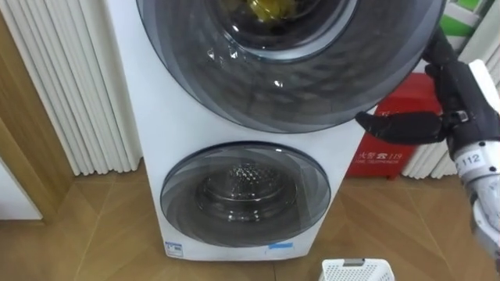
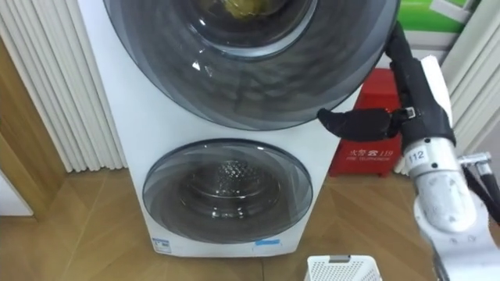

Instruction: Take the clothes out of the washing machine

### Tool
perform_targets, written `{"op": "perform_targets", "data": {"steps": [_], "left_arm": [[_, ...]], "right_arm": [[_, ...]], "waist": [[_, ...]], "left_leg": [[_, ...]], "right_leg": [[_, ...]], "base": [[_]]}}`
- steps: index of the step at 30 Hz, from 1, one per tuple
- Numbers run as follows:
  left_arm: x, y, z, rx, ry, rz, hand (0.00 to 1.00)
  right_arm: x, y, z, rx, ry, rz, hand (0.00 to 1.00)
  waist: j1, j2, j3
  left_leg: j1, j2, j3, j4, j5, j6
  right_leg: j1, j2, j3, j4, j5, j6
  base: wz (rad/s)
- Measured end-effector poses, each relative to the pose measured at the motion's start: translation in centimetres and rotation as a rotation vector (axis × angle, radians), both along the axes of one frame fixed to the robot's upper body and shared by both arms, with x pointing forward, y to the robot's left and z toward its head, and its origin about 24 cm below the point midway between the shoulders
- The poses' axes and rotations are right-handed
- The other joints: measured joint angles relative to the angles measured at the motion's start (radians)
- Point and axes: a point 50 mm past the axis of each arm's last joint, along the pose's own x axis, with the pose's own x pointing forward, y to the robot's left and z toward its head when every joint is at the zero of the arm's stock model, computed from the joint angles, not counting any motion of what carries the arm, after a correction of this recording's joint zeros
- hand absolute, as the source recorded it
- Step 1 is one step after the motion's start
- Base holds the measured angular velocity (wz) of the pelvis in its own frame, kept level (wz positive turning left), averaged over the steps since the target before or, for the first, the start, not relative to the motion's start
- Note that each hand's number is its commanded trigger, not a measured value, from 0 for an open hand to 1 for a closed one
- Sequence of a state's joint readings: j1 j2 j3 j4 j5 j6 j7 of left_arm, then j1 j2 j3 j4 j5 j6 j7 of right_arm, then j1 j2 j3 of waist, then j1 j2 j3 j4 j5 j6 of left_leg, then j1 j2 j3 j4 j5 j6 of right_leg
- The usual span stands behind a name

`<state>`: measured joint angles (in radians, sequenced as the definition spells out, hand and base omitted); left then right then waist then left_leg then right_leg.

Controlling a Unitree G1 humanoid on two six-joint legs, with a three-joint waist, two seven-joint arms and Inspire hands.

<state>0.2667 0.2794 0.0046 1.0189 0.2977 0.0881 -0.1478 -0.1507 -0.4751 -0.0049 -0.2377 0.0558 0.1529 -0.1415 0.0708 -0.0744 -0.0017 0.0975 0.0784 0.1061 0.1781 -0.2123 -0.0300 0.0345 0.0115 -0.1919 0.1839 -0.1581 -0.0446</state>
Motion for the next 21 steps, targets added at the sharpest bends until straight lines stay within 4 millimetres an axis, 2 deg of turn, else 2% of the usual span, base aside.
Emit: {"op": "perform_targets", "data": {"steps": [3, 7, 12, 15, 17, 19, 21], "left_arm": [[0.1, -0.1, 0.0, -0.005, -0.003, -0.015, 0.0], [-0.2, -0.4, -0.2, -0.013, 0.016, -0.032, 0.0], [-0.5, -1.0, -0.4, -0.03, 0.037, -0.076, 0.0], [-0.3, -1.3, -0.5, -0.039, 0.027, -0.082, 0.0], [-0.2, -1.7, -0.6, -0.048, 0.025, -0.097, 0.0], [-0.1, -2.1, -0.7, -0.059, 0.029, -0.114, 0.0], [0.0, -2.5, -0.8, -0.068, 0.03, -0.127, 0.0]], "right_arm": [[-0.7, 0.5, -0.5, 0.031, -0.013, 0.023, 0.0], [-1.5, 1.7, -1.2, 0.1, -0.039, 0.055, 0.0], [-2.6, 2.5, -2.3, 0.194, -0.045, 0.116, 0.0], [-3.3, 2.9, -3.0, 0.263, -0.048, 0.157, 0.0], [-3.9, 3.4, -3.5, 0.331, -0.049, 0.2, 0.0], [-4.3, 4.0, -4.0, 0.383, -0.034, 0.239, 0.0], [-4.7, 4.4, -4.5, 0.413, -0.015, 0.284, 0.0]], "waist": [[-0.002, 0.006, 0.0011], [-0.009, 0.026, 0.0025], [-0.012, 0.046, -0.0056], [-0.014, 0.053, -0.0021], [-0.023, 0.058, 0.0005], [-0.043, 0.067, 0.0009], [-0.044, 0.077, 0.0002]], "left_leg": [[0.0, 0.003, -0.002, 0.009, 0.0, 0.0], [0.001, 0.005, -0.001, 0.018, -0.002, -0.003], [0.002, 0.007, 0.001, 0.027, -0.004, -0.006], [0.002, 0.012, 0.001, 0.028, -0.005, -0.009], [-0.003, 0.016, 0.002, 0.03, -0.01, -0.019], [-0.008, 0.018, 0.004, 0.035, -0.013, -0.024], [-0.007, 0.018, 0.015, 0.034, -0.013, -0.024]], "right_leg": [[0.005, 0.003, -0.003, 0.0, 0.002, -0.004], [0.011, 0.003, -0.005, 0.0, 0.003, -0.005], [0.019, -0.003, -0.008, 0.003, 0.003, -0.006], [0.02, 0.002, -0.009, 0.003, 0.005, -0.008], [0.016, 0.003, -0.02, 0.002, -0.001, -0.008], [0.015, 0.001, -0.027, 0.005, -0.004, -0.004], [0.013, 0.001, -0.021, 0.01, -0.004, -0.004]], "base": [[-0.01], [0.03], [0.05], [0.05], [0.1], [0.13], [-0.07]]}}
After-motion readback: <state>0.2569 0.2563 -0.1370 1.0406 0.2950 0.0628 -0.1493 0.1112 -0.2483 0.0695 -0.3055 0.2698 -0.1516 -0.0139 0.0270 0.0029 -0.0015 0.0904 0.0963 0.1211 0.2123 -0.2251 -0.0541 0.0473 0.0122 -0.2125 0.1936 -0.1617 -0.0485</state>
